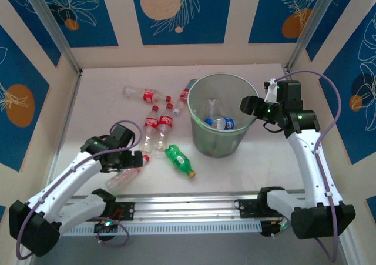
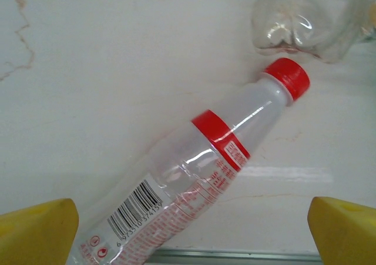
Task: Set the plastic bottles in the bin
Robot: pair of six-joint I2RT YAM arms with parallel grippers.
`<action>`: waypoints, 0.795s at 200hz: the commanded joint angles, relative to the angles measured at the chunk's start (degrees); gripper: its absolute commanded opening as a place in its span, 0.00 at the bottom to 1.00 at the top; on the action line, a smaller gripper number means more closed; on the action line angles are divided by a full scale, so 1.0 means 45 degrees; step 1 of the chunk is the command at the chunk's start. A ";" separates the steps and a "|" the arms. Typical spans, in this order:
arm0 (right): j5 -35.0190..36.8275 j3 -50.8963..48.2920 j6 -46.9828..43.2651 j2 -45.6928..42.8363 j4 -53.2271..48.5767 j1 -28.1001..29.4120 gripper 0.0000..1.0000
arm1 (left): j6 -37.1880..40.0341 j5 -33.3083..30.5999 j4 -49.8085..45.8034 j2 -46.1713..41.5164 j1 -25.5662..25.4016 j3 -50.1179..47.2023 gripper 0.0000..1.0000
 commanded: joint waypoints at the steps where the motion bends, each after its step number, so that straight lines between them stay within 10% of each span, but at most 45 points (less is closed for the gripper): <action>1: -0.0190 -0.0195 -0.0015 -0.0133 0.0122 0.0050 0.72 | -0.0460 -0.0280 0.0109 0.0538 -0.0081 -0.0224 1.00; 159: -0.0349 -0.0214 -0.0005 -0.0306 0.0257 -0.0154 0.72 | -0.1390 0.0045 0.1983 0.2144 -0.0830 -0.1886 0.83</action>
